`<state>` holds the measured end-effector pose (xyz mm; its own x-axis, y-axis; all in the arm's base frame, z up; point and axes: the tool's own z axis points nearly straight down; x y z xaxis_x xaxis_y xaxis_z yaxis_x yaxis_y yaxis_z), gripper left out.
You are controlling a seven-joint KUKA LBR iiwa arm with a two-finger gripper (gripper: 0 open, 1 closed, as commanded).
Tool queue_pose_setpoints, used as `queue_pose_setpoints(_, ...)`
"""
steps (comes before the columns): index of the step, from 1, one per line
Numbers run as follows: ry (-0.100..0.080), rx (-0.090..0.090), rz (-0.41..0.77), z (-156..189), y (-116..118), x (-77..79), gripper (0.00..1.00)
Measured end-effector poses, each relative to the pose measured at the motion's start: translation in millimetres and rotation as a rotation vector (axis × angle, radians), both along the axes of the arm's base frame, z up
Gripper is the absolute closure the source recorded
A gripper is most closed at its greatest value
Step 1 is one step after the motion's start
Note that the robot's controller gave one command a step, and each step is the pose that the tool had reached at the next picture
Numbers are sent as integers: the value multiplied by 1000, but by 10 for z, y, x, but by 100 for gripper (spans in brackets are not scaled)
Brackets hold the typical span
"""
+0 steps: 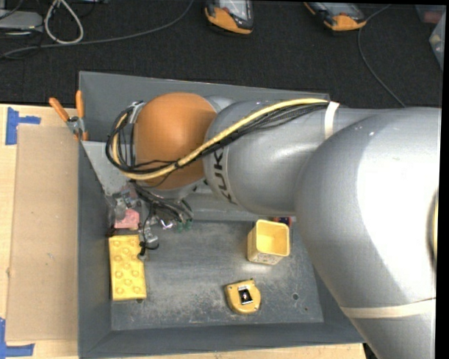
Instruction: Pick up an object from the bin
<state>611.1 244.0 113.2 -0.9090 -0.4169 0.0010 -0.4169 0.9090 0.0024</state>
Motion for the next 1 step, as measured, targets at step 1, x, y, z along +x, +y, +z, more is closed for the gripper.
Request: queue_pose_setpoints(1, -5, 4, -62, -167, -22, 38, 0)
